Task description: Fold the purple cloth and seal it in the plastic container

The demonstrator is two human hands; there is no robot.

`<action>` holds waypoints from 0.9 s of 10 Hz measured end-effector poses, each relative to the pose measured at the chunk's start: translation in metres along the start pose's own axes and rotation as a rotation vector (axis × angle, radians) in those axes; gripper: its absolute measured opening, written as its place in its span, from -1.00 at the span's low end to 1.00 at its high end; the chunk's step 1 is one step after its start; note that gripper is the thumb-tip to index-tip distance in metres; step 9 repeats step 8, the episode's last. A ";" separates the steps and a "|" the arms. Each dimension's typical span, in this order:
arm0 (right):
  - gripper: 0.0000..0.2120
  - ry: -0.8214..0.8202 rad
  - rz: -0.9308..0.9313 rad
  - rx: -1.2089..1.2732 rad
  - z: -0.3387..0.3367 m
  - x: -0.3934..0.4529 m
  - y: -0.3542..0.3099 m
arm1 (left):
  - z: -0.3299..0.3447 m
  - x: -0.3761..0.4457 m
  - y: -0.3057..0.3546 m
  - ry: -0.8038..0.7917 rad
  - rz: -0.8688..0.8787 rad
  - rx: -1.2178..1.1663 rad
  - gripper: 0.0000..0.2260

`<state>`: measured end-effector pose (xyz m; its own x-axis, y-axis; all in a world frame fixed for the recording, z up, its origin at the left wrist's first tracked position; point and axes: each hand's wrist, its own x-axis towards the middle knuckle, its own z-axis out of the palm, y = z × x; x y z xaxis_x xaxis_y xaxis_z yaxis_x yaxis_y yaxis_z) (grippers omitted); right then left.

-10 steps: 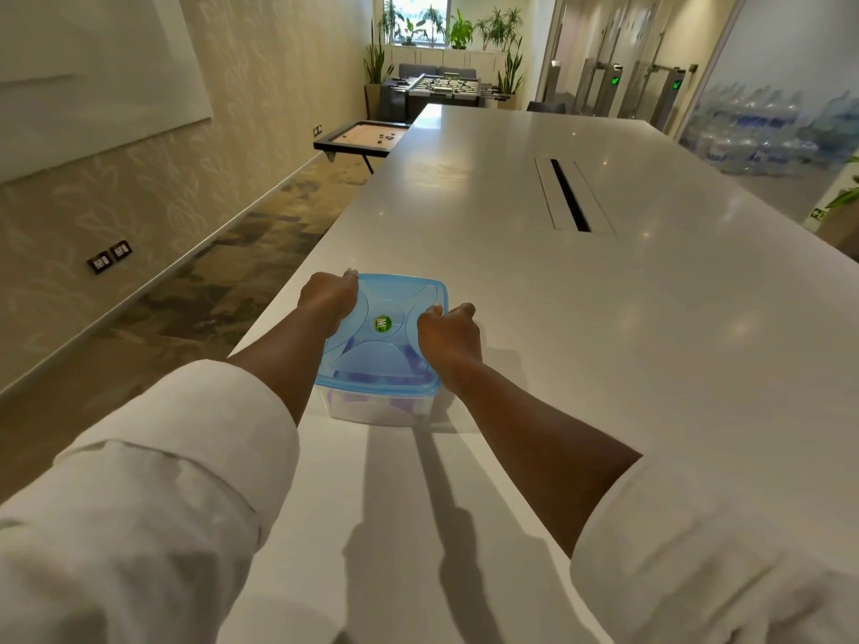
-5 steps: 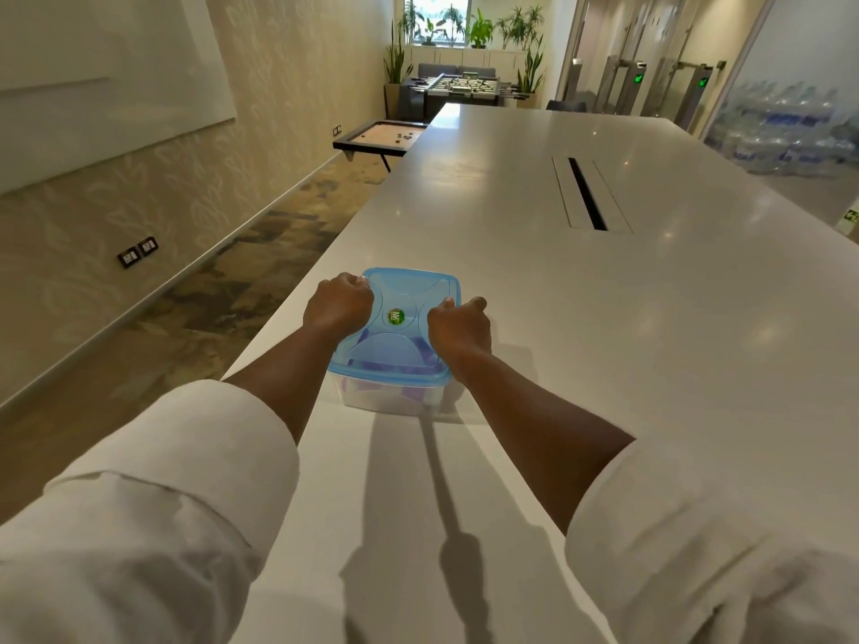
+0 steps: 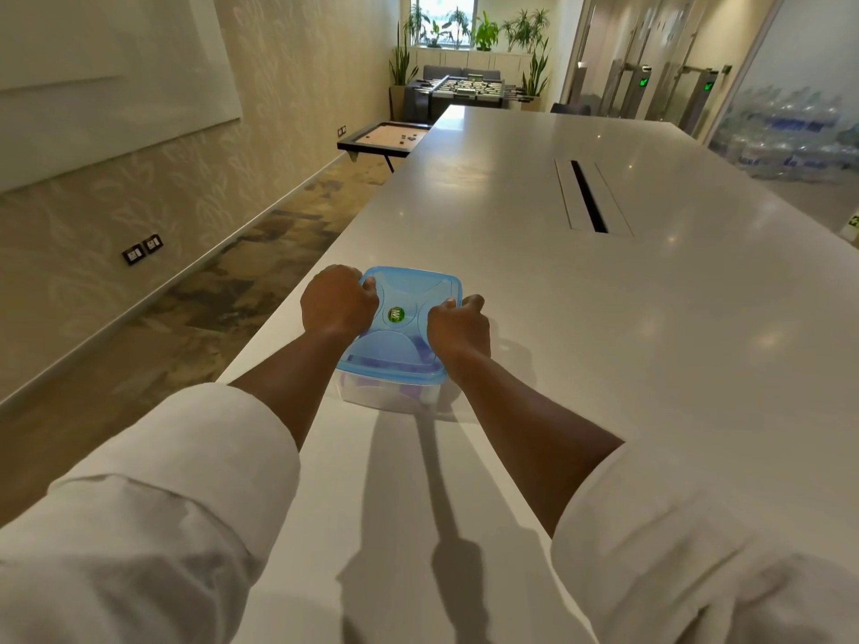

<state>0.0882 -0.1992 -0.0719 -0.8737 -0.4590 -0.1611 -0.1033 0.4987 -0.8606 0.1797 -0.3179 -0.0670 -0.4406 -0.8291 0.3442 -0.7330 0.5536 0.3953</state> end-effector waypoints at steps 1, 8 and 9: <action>-0.64 0.009 0.000 -0.001 0.000 -0.001 0.001 | 0.000 0.000 0.000 0.007 0.011 -0.002 -0.61; -0.45 0.133 0.046 -0.091 -0.024 0.006 -0.003 | -0.017 -0.006 0.051 0.076 0.276 0.202 -0.63; -0.45 0.133 0.046 -0.091 -0.024 0.006 -0.003 | -0.017 -0.006 0.051 0.076 0.276 0.202 -0.63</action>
